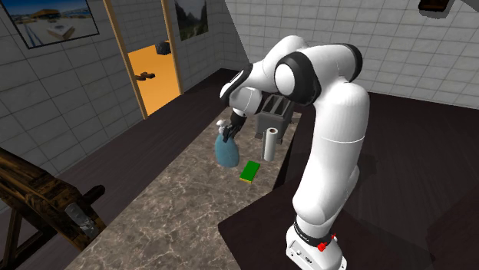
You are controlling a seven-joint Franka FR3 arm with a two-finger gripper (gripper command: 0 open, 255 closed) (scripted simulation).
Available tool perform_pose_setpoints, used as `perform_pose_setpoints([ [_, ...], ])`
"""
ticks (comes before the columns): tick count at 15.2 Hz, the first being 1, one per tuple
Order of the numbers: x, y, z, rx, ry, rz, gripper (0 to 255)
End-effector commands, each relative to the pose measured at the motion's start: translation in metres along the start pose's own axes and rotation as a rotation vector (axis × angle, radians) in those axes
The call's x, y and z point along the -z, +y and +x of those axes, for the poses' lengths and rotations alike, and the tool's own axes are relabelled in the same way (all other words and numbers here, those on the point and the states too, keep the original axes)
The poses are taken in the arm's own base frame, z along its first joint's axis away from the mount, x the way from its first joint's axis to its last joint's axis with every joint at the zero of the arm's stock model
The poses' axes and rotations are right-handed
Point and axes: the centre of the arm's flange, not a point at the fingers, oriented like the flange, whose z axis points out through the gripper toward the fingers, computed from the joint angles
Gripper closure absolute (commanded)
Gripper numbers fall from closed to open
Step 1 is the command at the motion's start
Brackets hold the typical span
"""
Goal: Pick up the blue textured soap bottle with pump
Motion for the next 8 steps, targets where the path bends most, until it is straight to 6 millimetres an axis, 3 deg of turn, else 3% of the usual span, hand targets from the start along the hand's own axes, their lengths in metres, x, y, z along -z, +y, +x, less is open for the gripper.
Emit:
perform_pose_setpoints([
  [1, 0.01, -0.003, 0.005, 0.0, 0.0, 0.0, 255],
  [6, 0.034, -0.01, 0.012, 0.0, 0.0, 0.0, 255],
  [8, 0.035, -0.01, 0.012, 0.0, 0.0, 0.0, 255],
])
